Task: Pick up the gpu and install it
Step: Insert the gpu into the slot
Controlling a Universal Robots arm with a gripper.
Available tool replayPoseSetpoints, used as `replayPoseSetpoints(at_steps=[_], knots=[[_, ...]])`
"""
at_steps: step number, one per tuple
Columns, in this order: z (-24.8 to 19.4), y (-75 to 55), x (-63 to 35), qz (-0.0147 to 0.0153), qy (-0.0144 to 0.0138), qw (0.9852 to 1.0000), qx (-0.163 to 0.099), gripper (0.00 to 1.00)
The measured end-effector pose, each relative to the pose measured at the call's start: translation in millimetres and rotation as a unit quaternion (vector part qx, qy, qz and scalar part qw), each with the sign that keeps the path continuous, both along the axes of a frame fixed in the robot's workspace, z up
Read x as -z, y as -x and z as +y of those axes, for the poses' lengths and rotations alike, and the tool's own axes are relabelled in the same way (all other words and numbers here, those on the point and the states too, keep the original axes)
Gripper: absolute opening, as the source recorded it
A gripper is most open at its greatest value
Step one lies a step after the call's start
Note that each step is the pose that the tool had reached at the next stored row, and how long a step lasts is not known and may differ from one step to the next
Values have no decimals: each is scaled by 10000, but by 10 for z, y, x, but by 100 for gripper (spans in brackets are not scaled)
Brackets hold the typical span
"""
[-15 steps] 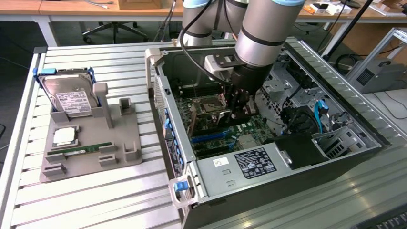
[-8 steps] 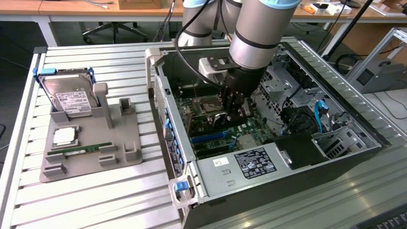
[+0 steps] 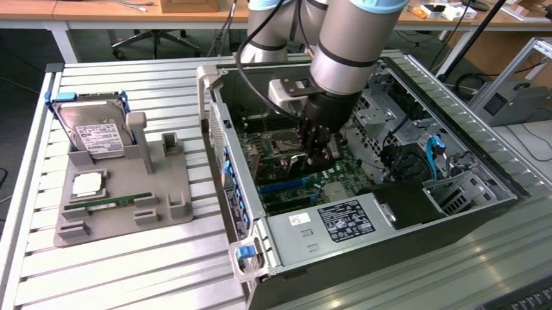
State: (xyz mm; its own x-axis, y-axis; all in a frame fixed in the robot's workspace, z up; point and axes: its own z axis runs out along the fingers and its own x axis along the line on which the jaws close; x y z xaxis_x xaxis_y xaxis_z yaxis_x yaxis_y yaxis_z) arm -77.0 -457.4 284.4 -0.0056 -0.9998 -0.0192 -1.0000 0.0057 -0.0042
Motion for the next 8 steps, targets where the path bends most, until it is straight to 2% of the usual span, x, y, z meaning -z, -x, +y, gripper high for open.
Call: replayPoseSetpoints(at_steps=[8], knots=[[0, 20, 0, 0, 0, 10000, 1, 27]])
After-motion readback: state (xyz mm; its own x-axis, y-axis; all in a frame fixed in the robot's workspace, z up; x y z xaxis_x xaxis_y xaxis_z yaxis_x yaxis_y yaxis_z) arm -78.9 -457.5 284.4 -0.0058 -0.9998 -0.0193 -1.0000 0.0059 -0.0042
